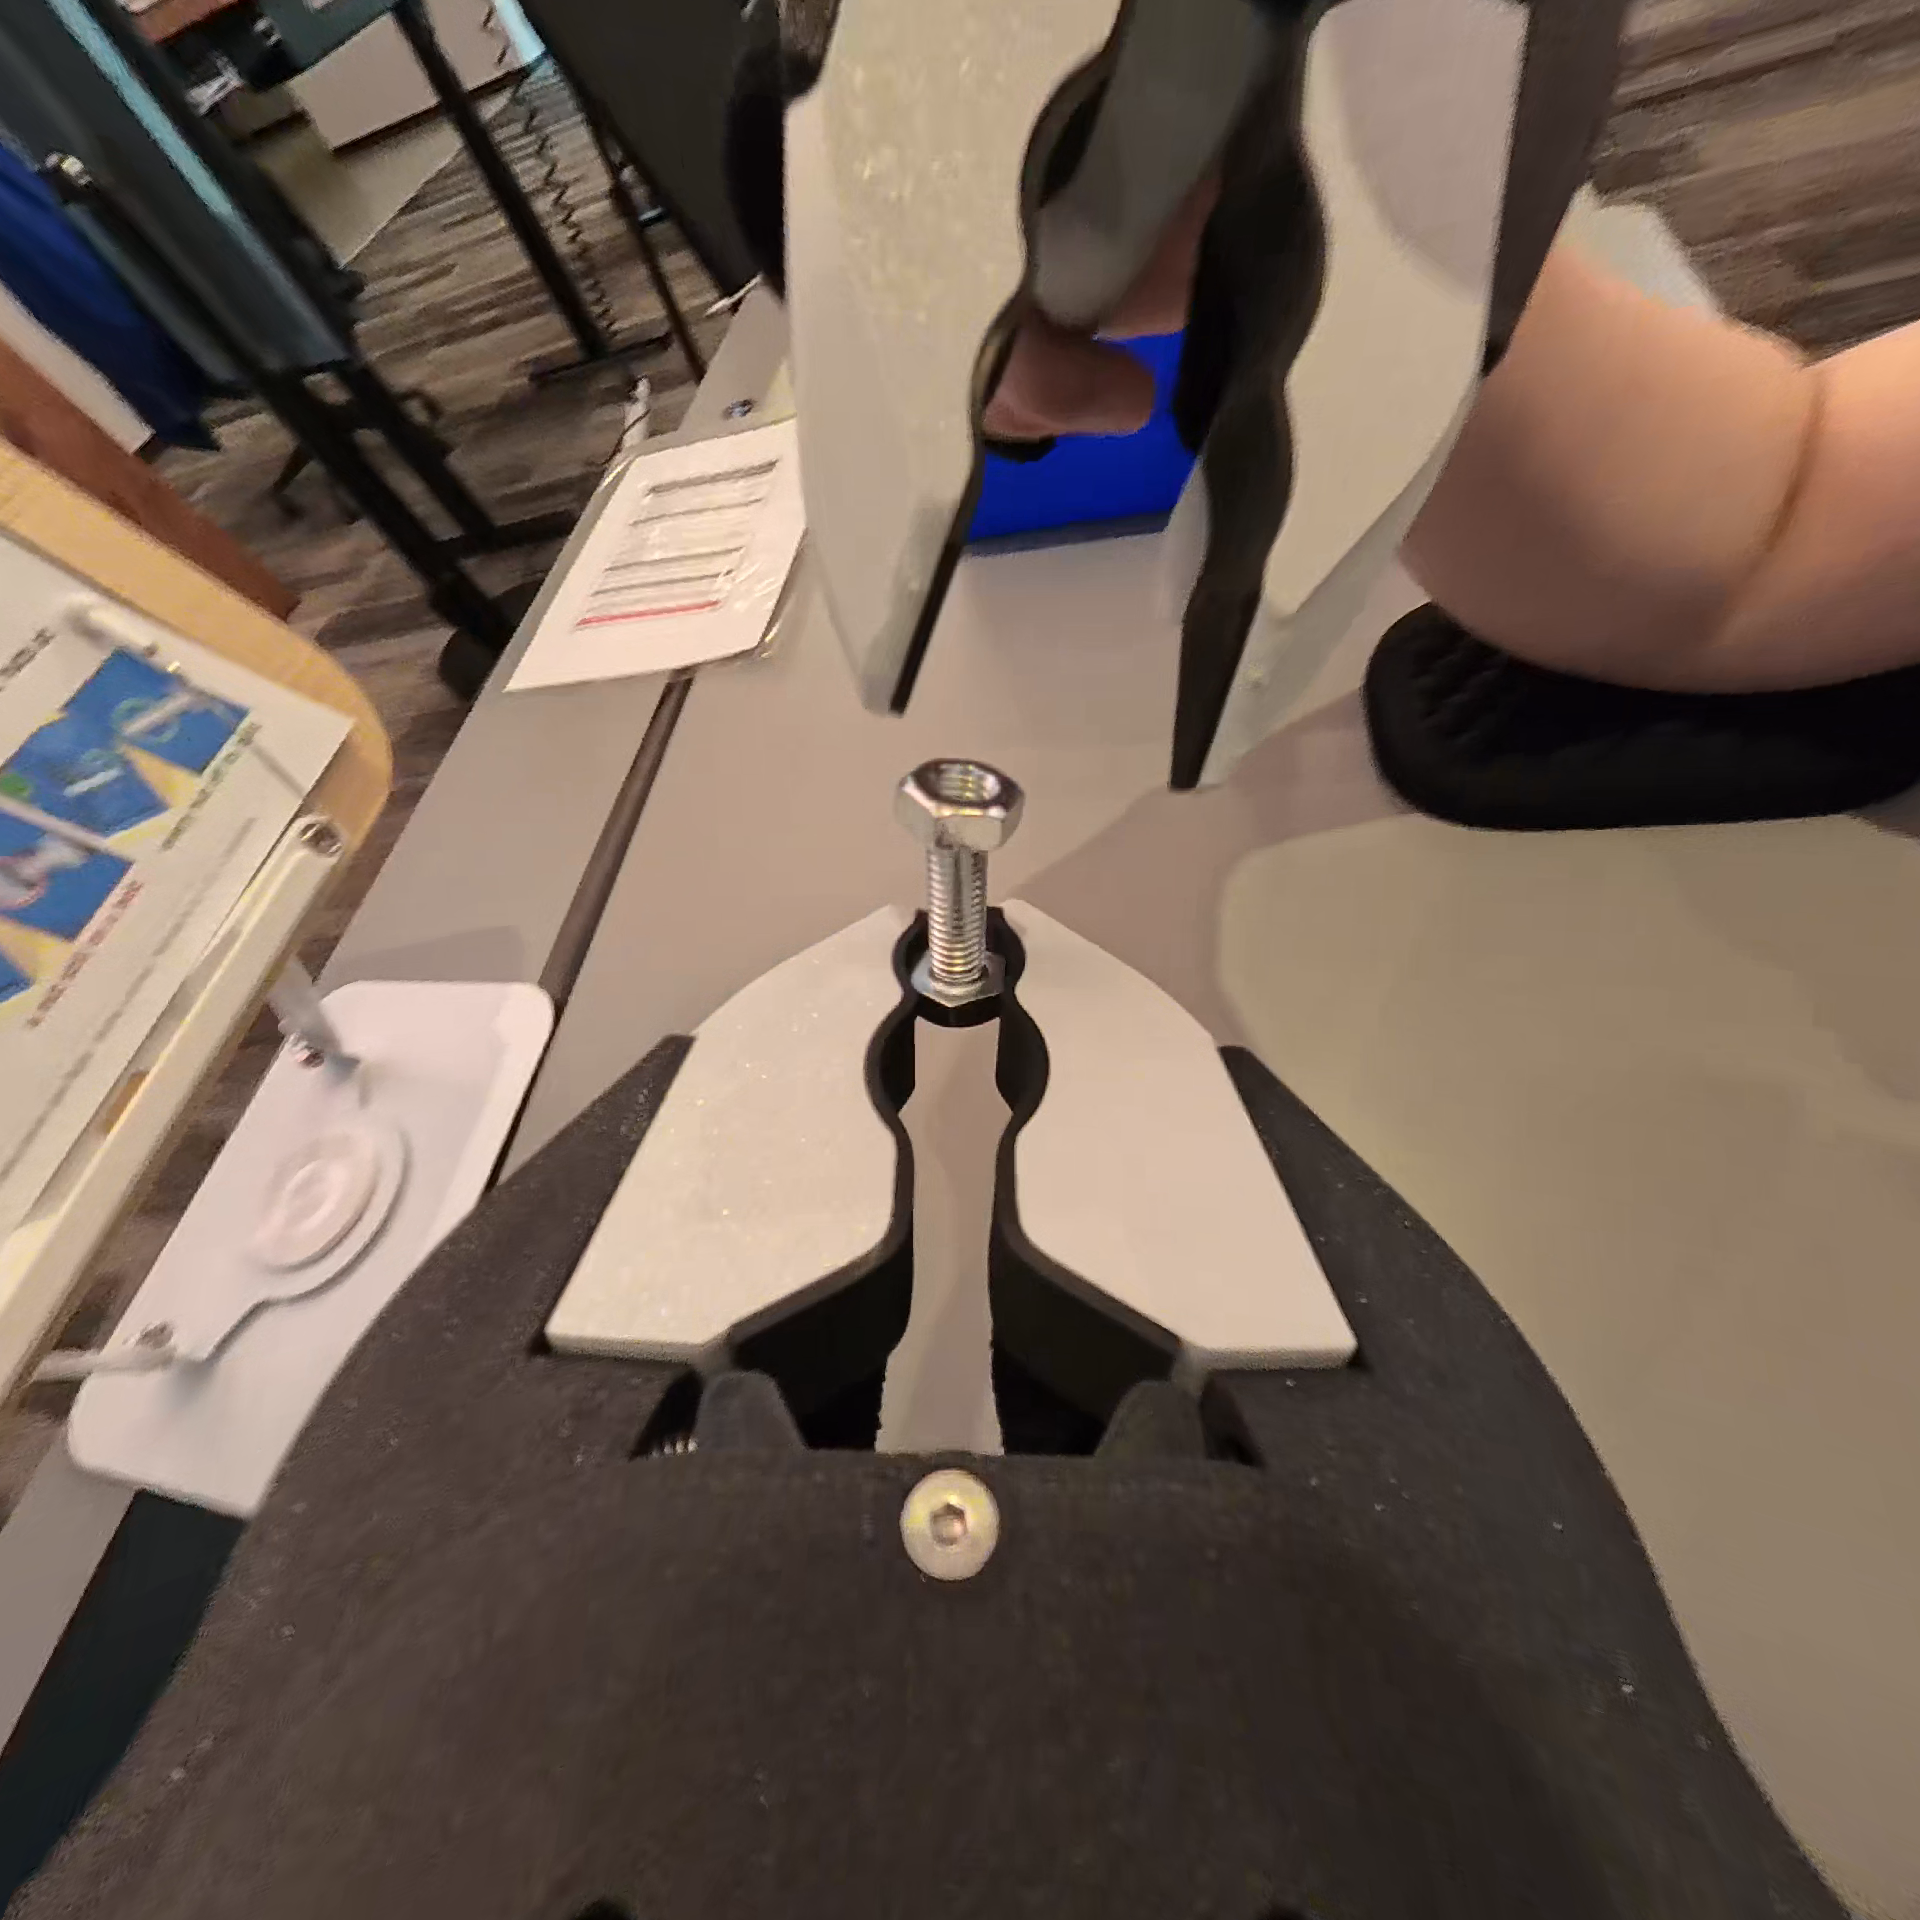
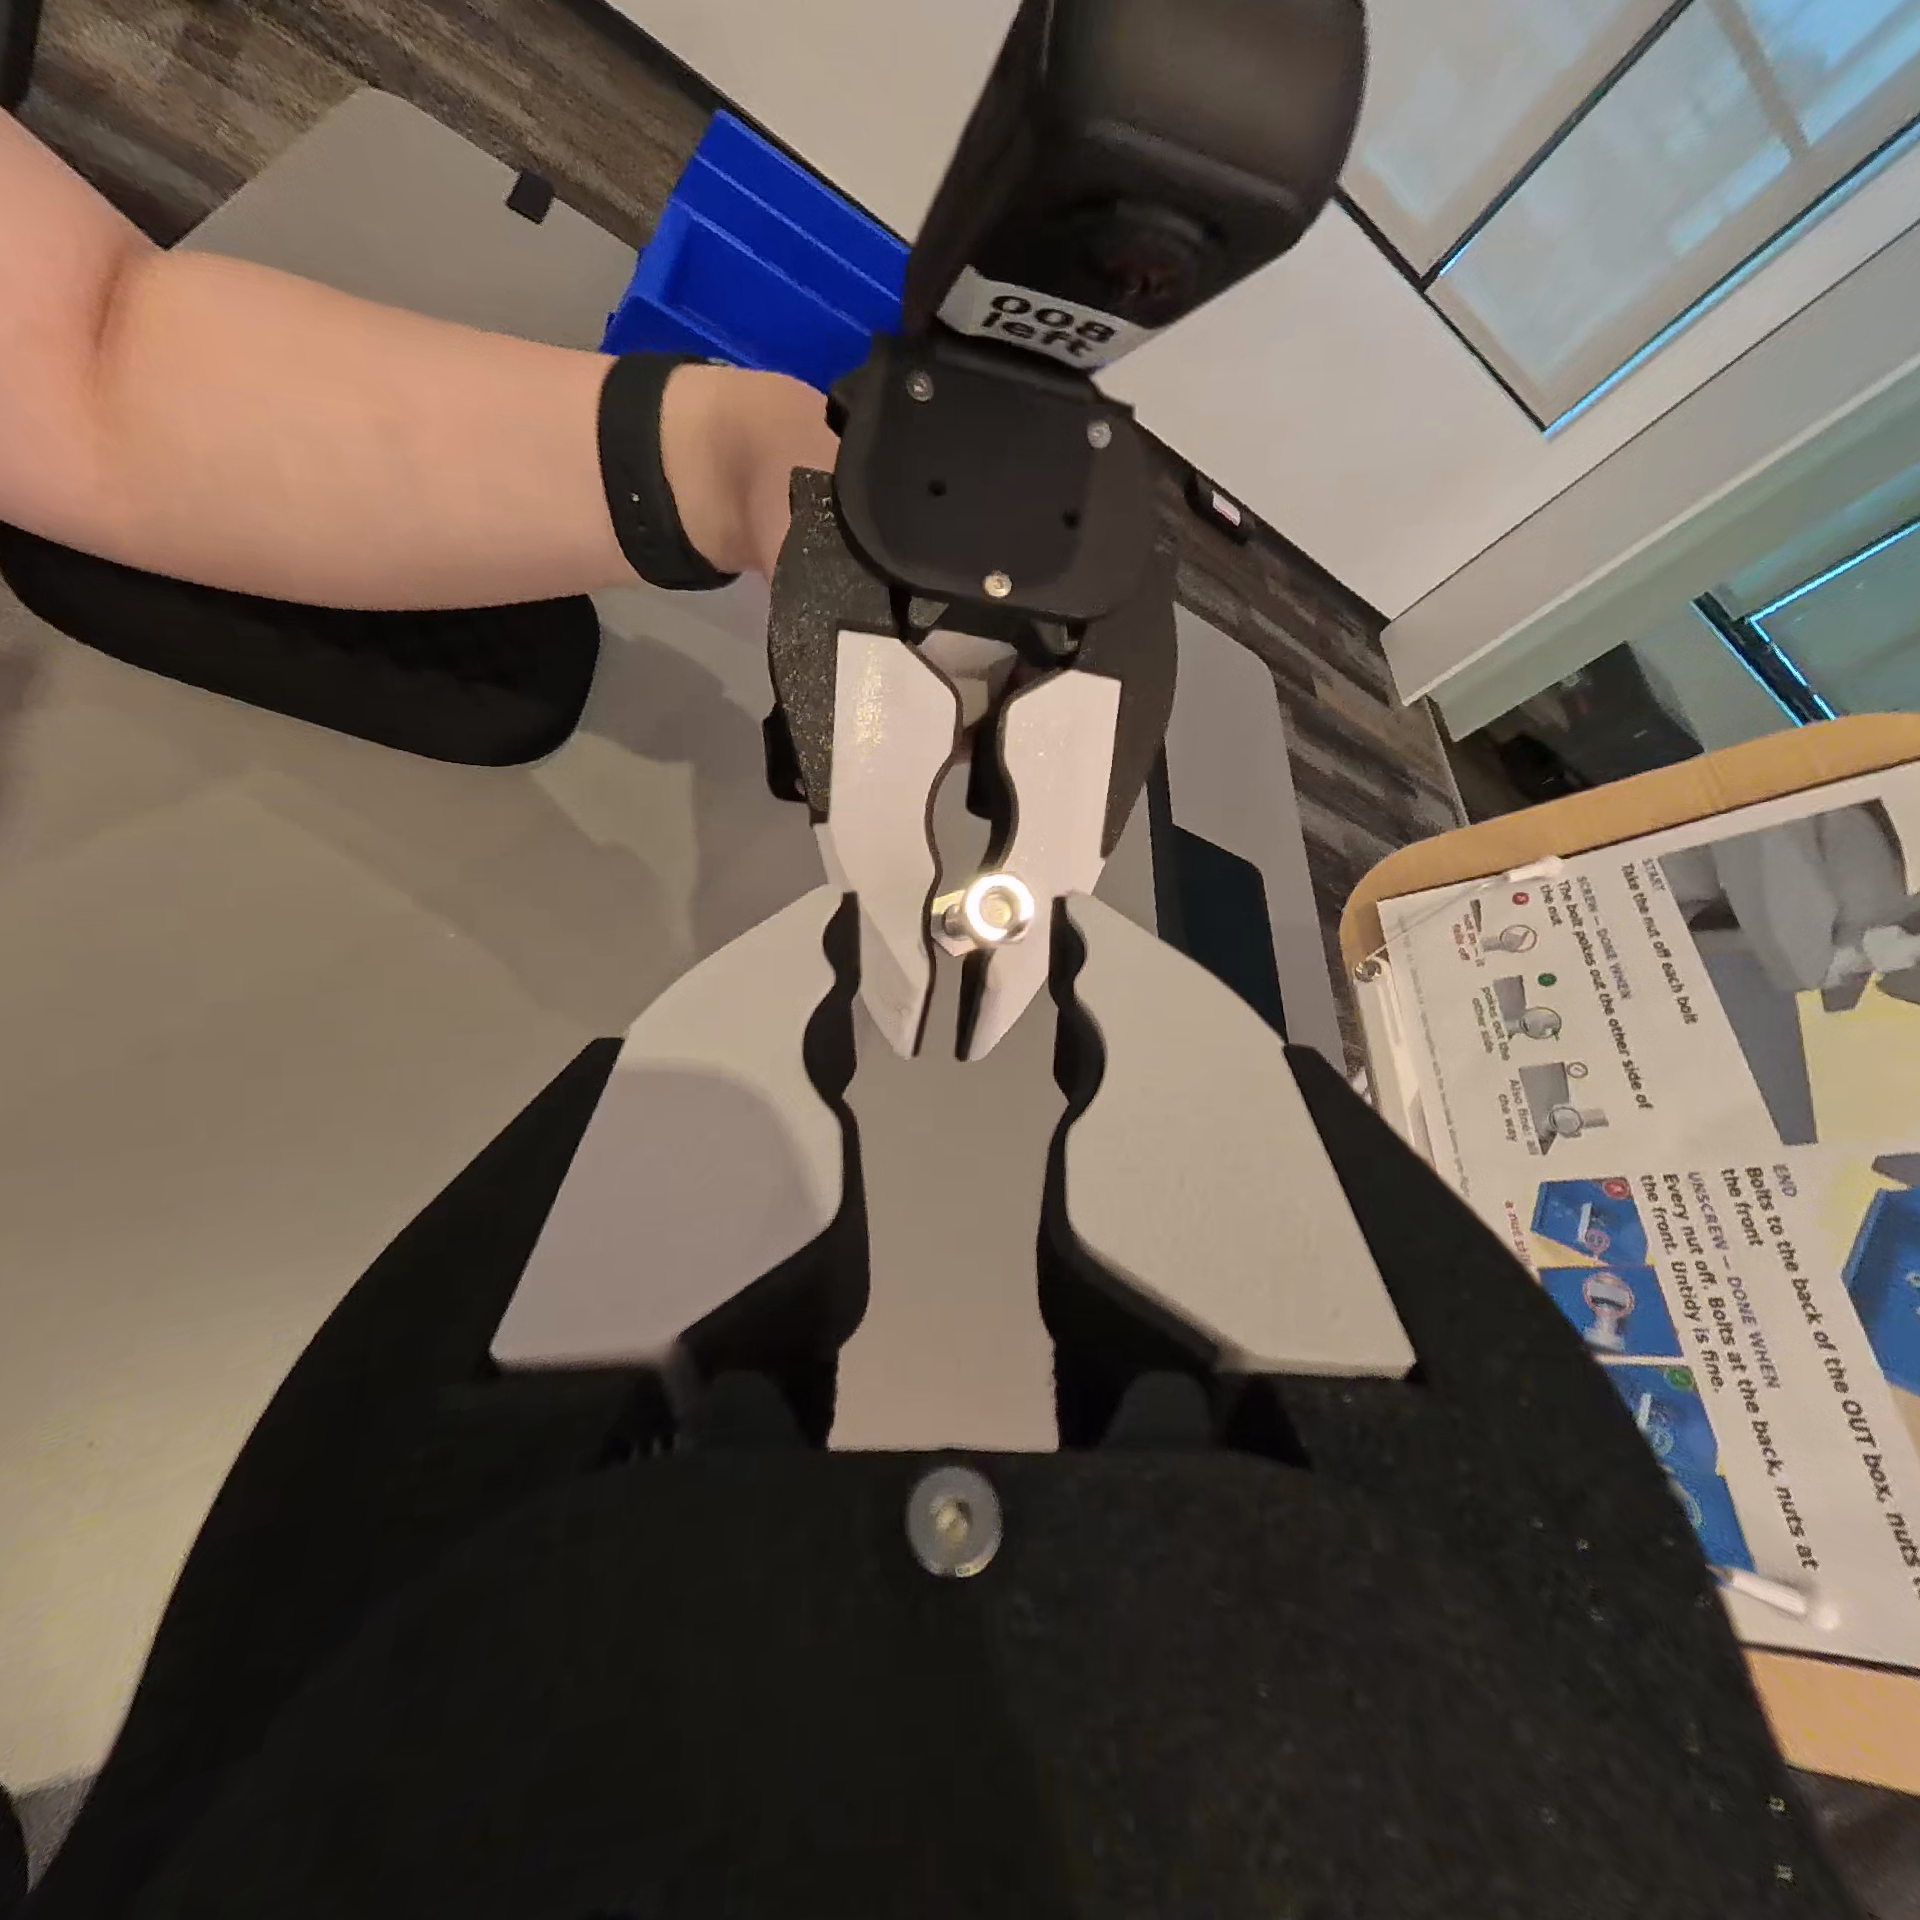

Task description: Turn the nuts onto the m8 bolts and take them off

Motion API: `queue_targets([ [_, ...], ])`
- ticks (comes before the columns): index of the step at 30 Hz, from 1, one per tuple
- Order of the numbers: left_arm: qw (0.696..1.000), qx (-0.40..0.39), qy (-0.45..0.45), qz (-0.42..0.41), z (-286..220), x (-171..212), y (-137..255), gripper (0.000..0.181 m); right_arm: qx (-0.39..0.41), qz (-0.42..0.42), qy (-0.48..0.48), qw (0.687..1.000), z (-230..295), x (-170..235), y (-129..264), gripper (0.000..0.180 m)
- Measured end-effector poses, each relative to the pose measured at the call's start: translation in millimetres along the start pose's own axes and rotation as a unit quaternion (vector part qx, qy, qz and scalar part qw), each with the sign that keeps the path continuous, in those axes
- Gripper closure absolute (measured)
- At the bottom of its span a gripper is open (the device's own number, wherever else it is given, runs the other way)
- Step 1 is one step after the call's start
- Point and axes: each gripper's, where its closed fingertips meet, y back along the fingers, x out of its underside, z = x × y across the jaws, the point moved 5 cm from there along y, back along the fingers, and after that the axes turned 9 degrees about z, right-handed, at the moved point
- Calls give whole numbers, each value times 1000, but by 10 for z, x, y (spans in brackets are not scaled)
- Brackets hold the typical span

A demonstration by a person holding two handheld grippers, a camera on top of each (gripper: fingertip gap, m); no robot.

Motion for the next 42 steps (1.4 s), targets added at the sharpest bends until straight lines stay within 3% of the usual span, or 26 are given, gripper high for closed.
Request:
queue_targets([
  [11, 995, 86, -17, -58, -217, -147, 75, 171, -4, -47, 49, 998, 106, -143, 89, 149],
  [42, 994, 85, -13, -68, -212, -171, 148, 171, -11, -39, 52, 998, 102, -93, 104, 155],
])
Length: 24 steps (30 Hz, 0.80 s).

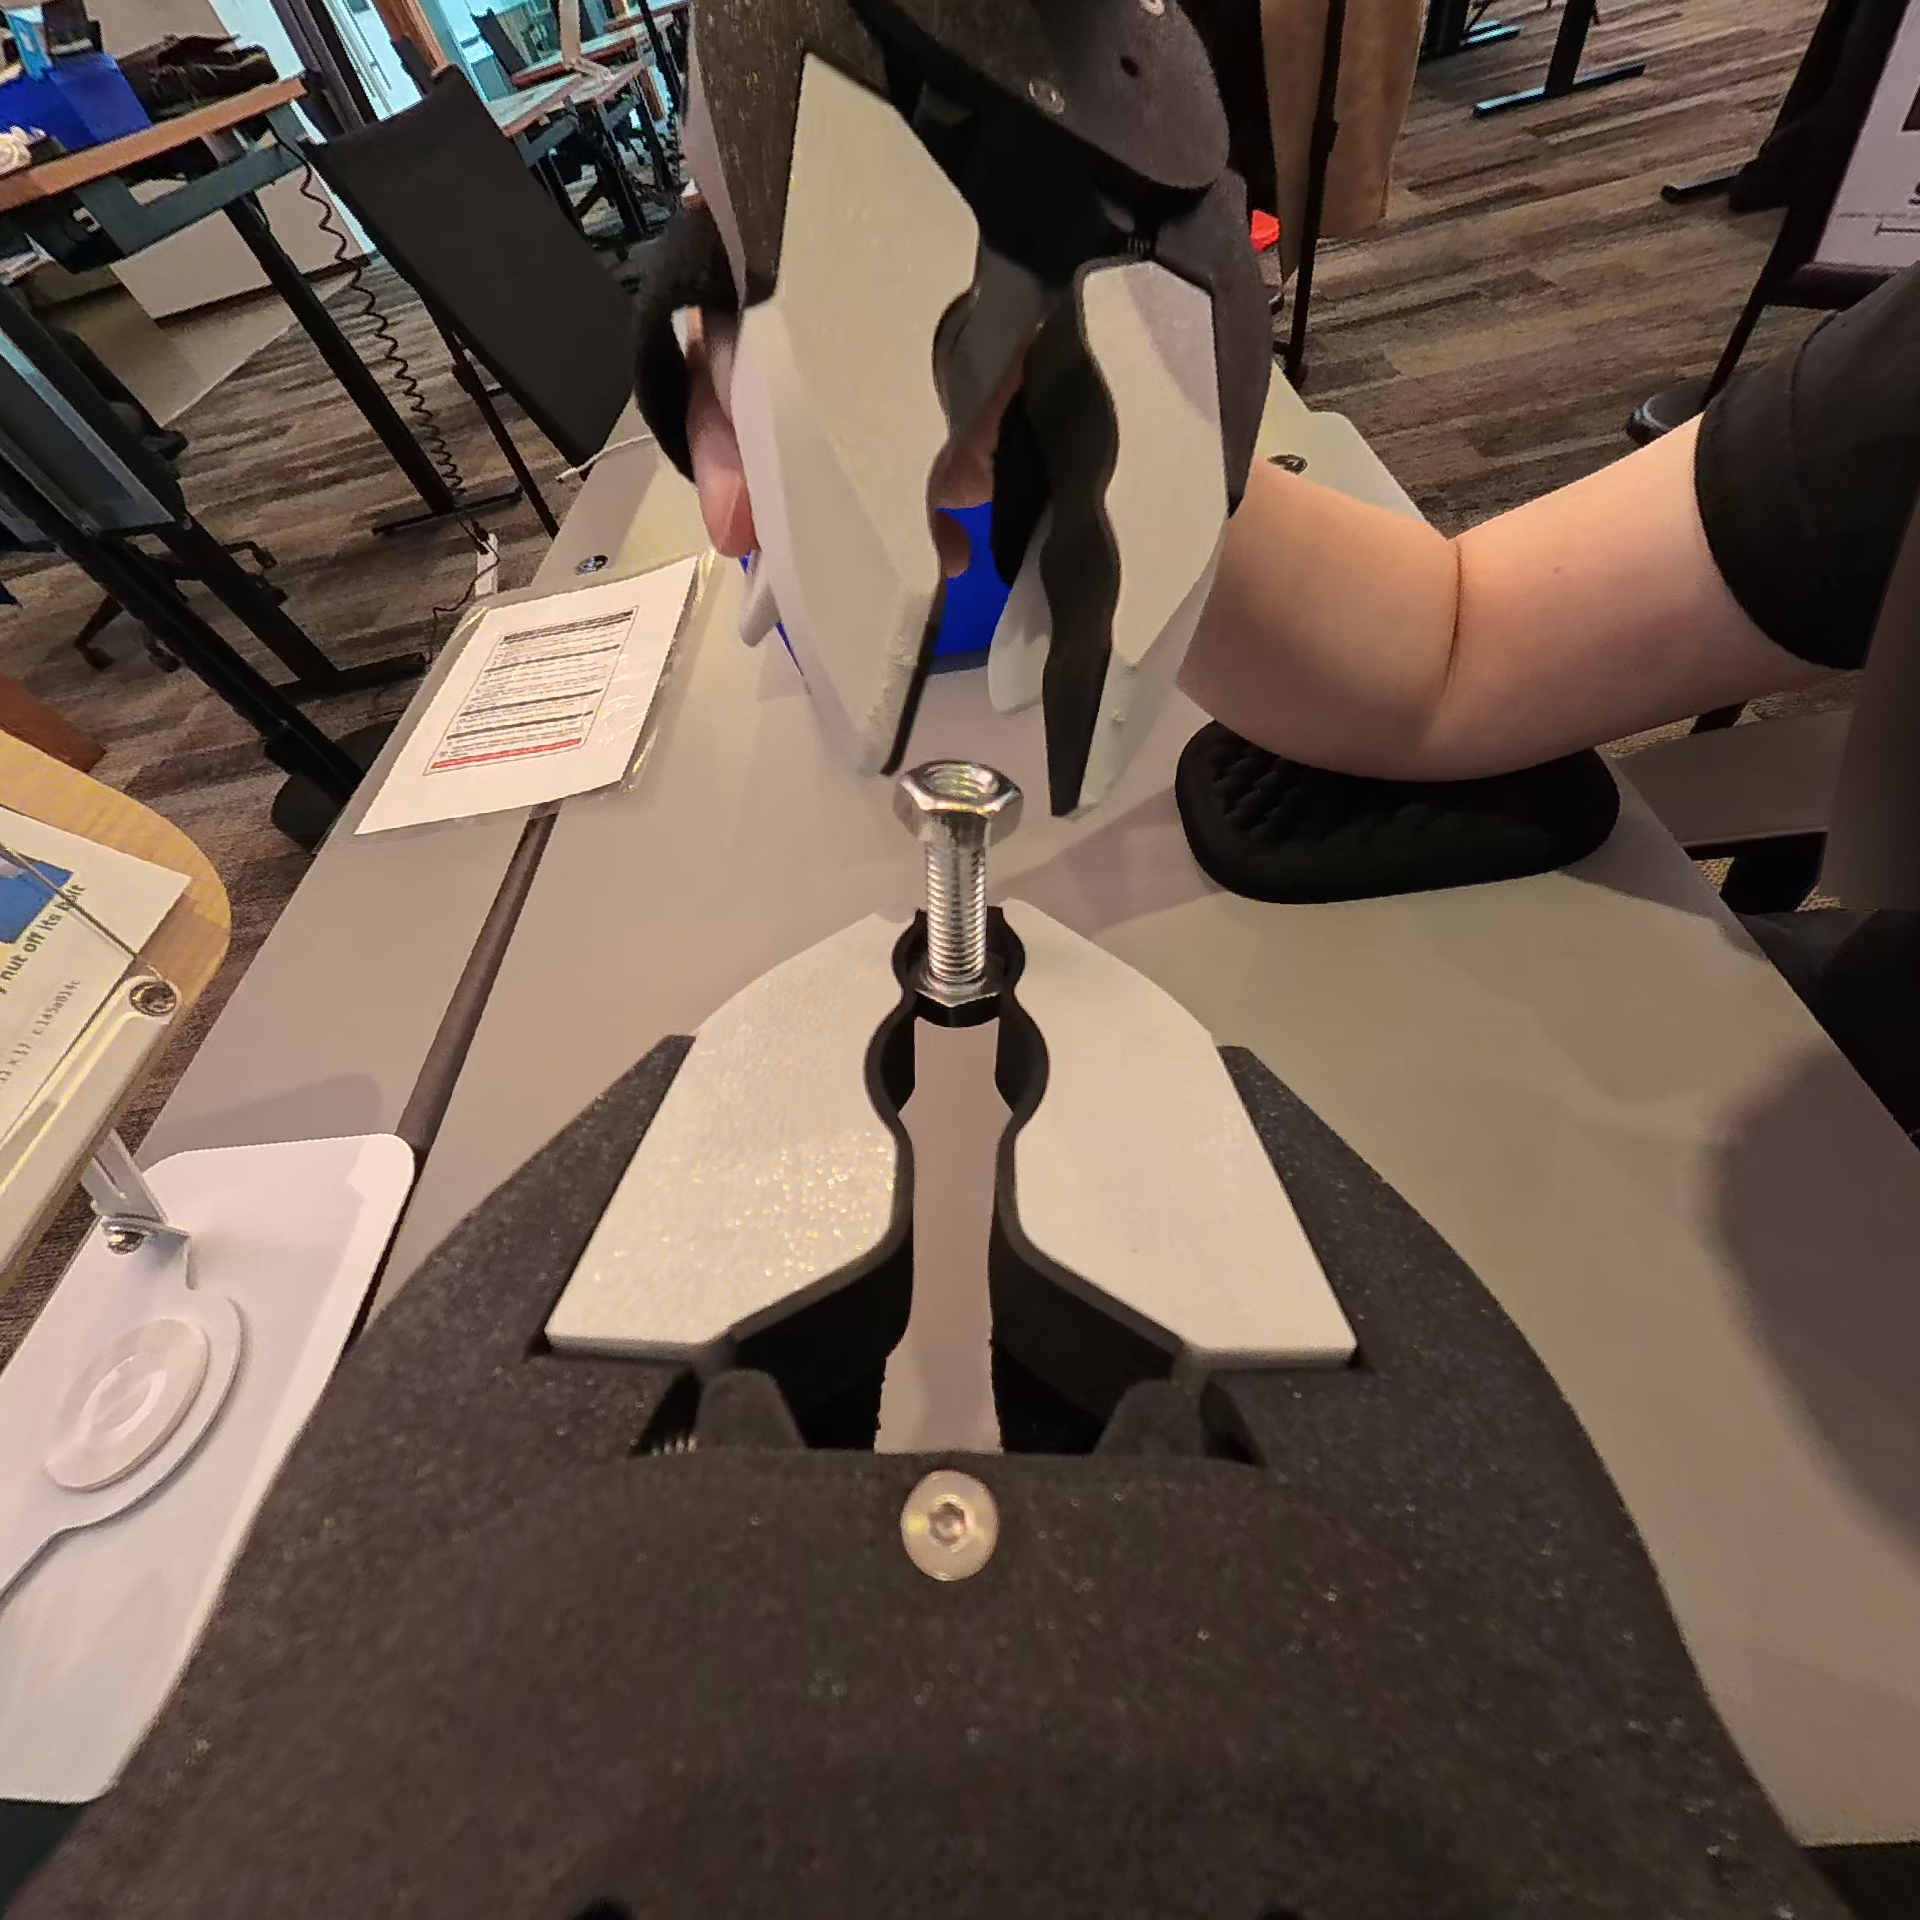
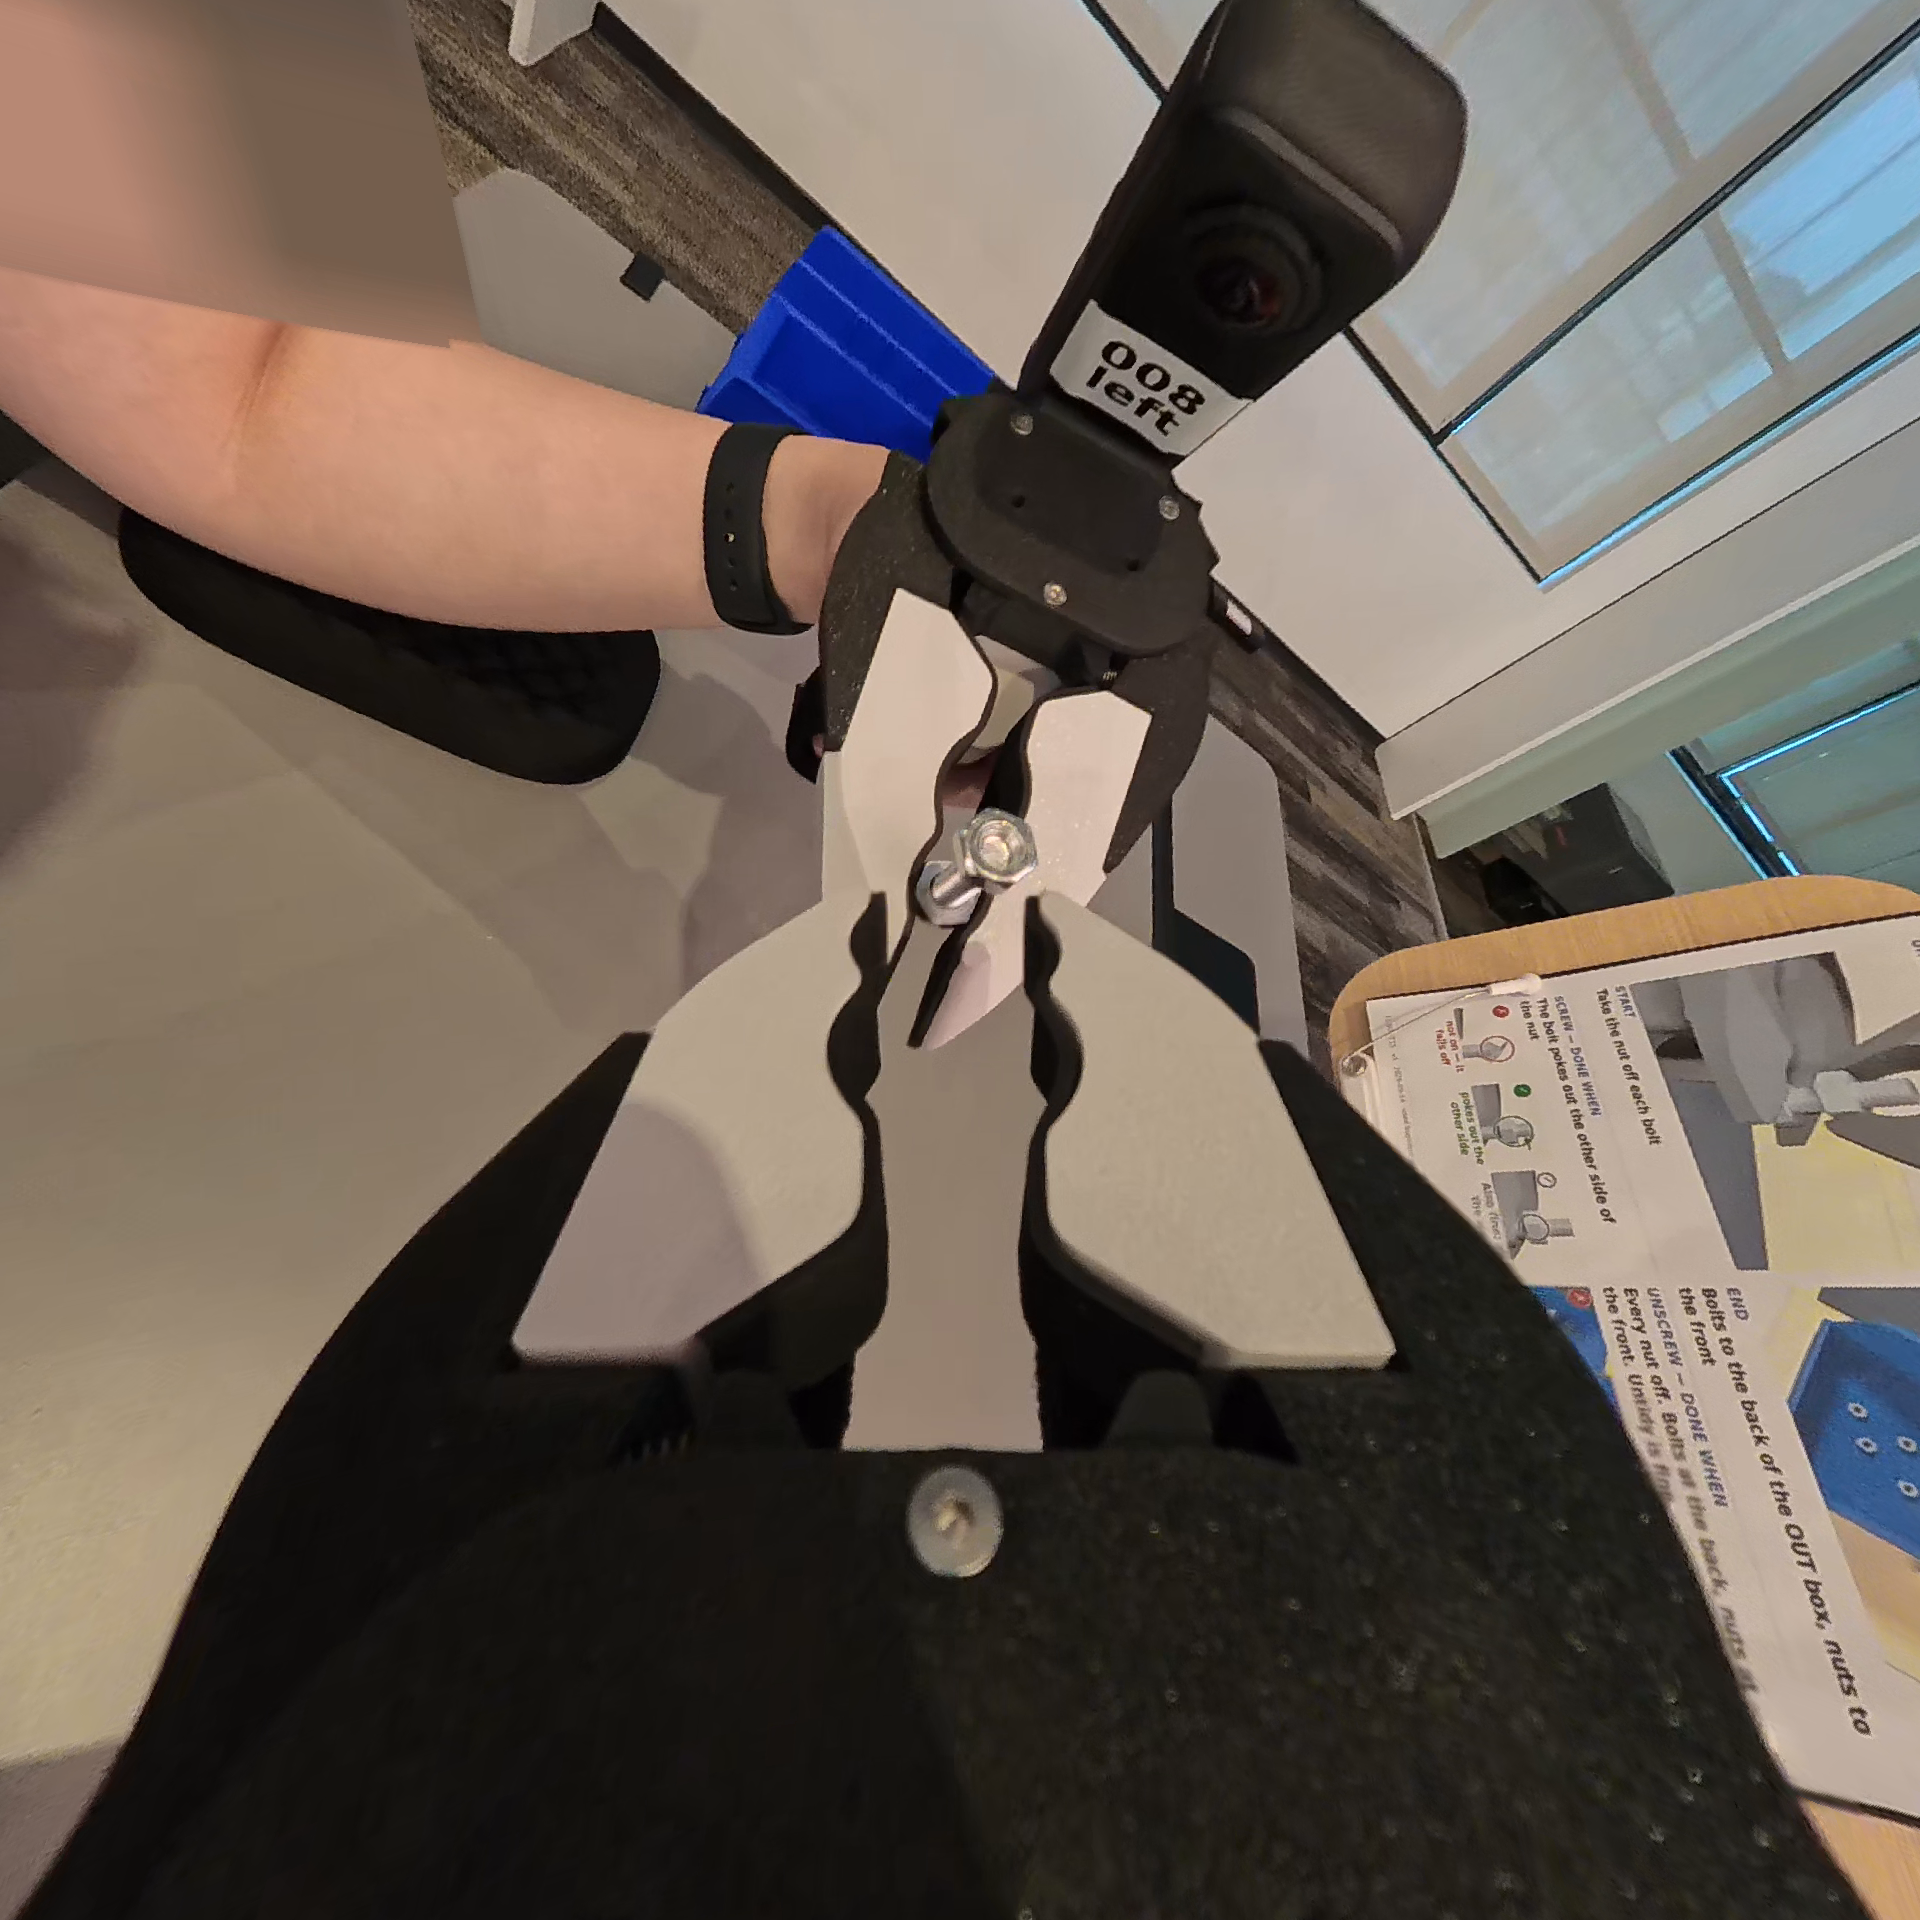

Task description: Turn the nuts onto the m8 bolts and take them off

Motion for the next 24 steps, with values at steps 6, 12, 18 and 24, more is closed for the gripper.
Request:
queue_targets([
  [6, 1000, 10, -7, 5, -38, -8, -47, 171, 3, -14, 12, 1000, 20, -68, -36, 152],
  [12, 1000, 7, -6, 3, -26, -8, -28, 171, -8, 5, 10, 1000, 36, -18, 13, 154],
  [18, 1000, 1, 0, 9, 4, 20, -13, 171, 11, 19, 5, 1000, 4, -29, 70, 156],
  [24, 999, -19, 26, 32, 97, 91, -79, 171, 18, 93, -13, 995, -7, 68, -53, 156],
])
